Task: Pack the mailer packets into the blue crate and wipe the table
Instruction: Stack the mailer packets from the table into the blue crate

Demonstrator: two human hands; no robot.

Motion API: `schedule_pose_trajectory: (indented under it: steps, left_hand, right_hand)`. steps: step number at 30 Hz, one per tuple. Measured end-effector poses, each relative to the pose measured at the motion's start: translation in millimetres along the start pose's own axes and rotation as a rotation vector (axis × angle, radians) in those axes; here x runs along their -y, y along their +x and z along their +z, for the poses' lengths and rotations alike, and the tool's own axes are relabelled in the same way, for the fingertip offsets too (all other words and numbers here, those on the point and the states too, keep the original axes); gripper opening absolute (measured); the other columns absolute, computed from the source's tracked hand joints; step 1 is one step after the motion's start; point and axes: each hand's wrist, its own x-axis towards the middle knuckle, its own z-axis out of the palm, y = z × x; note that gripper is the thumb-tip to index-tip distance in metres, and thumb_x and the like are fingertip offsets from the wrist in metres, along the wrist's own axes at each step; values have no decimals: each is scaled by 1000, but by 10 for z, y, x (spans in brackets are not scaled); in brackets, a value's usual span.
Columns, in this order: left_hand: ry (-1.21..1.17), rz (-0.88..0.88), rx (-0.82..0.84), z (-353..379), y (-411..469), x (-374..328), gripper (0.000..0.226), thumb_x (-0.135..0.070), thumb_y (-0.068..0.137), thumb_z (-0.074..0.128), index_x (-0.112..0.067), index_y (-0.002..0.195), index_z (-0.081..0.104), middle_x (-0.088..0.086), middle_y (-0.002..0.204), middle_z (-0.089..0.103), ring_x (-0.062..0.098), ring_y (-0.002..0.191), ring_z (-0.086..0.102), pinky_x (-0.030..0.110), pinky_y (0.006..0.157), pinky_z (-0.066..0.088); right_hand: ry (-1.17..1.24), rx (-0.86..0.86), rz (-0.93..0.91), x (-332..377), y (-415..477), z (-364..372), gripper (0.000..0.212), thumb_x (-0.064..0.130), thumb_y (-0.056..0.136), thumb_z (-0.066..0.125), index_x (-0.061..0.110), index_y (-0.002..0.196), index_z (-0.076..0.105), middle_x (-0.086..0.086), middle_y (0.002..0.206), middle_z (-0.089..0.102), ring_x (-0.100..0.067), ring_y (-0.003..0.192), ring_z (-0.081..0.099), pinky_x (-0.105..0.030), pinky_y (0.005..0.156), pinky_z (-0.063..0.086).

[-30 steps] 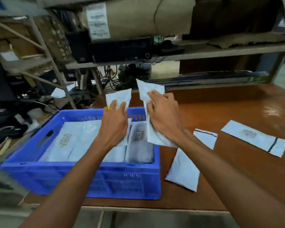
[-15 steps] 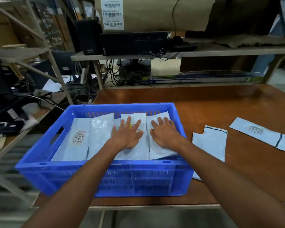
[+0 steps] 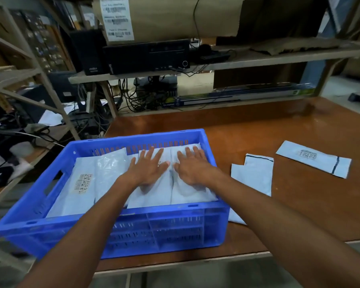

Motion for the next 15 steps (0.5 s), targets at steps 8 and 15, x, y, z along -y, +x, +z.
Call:
schedule_pose_trajectory:
  steps: [8, 15]
  left_hand:
    - [-289, 375, -432, -257, 2, -1659, 48, -28, 99, 52, -8, 142, 44, 13, 143, 47, 29, 133, 43, 36, 109, 33]
    - [-94, 323, -74, 829, 111, -3151, 52, -37, 95, 49, -21, 145, 40, 8, 148, 44, 31, 134, 41, 43, 110, 34]
  right_hand:
    - [217, -608, 134, -1557, -309, -712, 23, 19, 90, 51, 13, 103, 70, -11, 108, 70, -32, 96, 65, -43, 87, 53]
    - [332, -242, 327, -3050, -985, 298, 34, 23, 82, 52, 11, 108, 70, -16, 111, 71, -37, 95, 65, -32, 81, 51]
